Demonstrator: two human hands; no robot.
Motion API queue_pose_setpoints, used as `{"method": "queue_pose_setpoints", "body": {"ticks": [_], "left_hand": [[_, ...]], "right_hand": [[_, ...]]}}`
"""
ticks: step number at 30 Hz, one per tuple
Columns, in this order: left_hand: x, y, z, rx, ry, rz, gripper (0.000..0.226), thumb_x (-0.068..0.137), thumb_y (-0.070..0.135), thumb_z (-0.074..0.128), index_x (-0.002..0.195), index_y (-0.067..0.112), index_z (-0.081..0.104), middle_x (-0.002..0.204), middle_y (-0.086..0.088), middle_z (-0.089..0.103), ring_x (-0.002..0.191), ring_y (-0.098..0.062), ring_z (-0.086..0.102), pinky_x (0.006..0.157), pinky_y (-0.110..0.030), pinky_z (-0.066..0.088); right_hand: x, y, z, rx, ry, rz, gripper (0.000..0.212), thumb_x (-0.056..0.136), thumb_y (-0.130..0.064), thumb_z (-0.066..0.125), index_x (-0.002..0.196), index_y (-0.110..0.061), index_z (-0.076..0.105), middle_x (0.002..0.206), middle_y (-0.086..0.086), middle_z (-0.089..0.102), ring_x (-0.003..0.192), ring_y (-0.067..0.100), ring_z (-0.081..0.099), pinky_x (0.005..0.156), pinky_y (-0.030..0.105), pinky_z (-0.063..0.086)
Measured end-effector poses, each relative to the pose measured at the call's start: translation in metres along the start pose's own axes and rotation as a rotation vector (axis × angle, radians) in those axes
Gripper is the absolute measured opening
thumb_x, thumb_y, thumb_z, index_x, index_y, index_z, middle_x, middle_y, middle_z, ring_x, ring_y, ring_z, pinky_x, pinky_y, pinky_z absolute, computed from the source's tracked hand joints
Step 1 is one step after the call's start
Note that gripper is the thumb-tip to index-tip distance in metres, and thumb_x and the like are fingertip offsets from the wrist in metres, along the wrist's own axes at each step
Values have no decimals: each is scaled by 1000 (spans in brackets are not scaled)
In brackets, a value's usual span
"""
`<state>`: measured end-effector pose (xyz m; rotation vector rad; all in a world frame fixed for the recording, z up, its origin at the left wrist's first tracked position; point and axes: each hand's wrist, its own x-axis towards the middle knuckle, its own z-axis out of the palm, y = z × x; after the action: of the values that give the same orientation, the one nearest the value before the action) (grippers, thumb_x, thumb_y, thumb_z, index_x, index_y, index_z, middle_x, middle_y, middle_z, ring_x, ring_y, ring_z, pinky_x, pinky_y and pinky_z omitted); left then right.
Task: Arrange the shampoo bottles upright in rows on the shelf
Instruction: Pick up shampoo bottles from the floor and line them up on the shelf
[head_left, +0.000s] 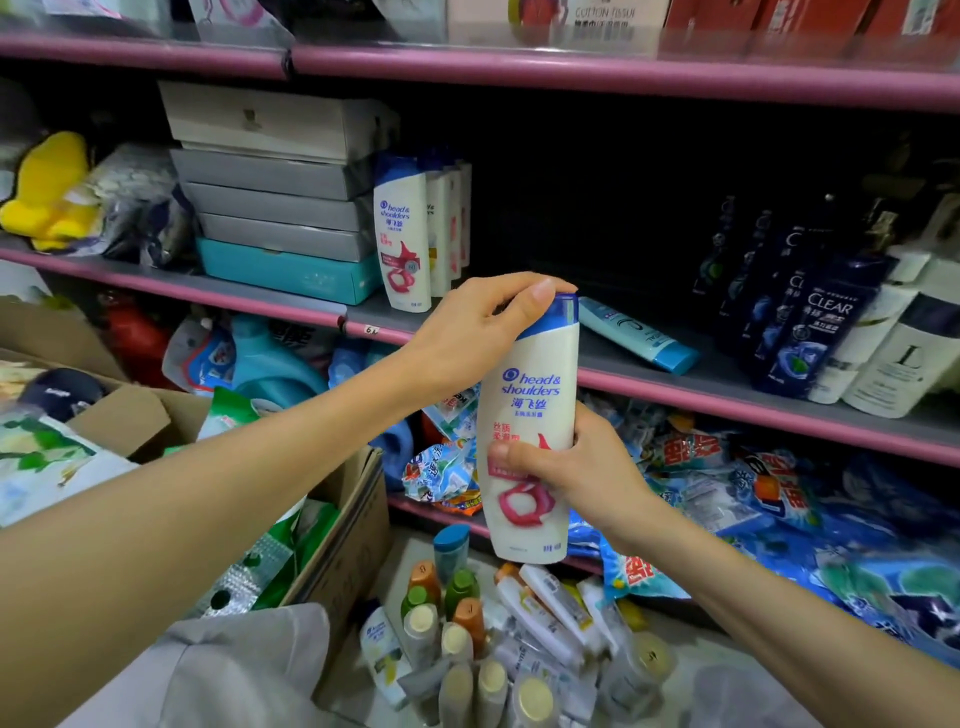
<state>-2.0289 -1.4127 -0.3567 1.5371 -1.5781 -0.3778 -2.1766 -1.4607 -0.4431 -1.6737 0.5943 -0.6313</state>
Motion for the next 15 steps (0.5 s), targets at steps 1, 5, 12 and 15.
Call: {"method": "queue_pose_setpoints", "body": {"ticks": [1, 5, 12, 15], "left_hand": [[1, 1, 1, 28, -10, 23, 34, 101, 38, 35, 123, 31, 60, 106, 15, 67, 100, -2, 60, 90, -29, 48], [2, -4, 6, 166, -57, 65, 35, 102, 36, 35, 133, 37, 49, 111, 4, 61, 104, -4, 52, 87, -21, 39], [-29, -56, 32, -201, 200, -200, 80, 91, 32, 54, 149, 34, -2, 144, 2, 39, 129, -10, 42, 108, -38, 38], [-37, -82, 34, -175, 206, -304, 88, 75, 28, 65, 147, 25, 14, 144, -2, 39, 131, -14, 41, 108, -39, 37]], "right_hand": [[2, 1, 1, -1, 1, 1, 30, 71, -22, 81, 97, -26, 65, 90, -7, 75, 79, 12, 73, 67, 26, 60], [9, 6, 5, -13, 17, 7, 29, 71, -22, 81, 97, -25, 68, 90, -5, 75, 81, 13, 73, 72, 33, 60], [60, -25, -1, -4, 20, -128, 32, 76, -12, 75, 102, -29, 68, 94, -11, 75, 87, 8, 71, 64, 15, 54], [94, -39, 6, -40, 47, -138, 43, 73, -21, 79, 112, -18, 62, 97, -5, 75, 87, 11, 72, 71, 25, 57]]}}
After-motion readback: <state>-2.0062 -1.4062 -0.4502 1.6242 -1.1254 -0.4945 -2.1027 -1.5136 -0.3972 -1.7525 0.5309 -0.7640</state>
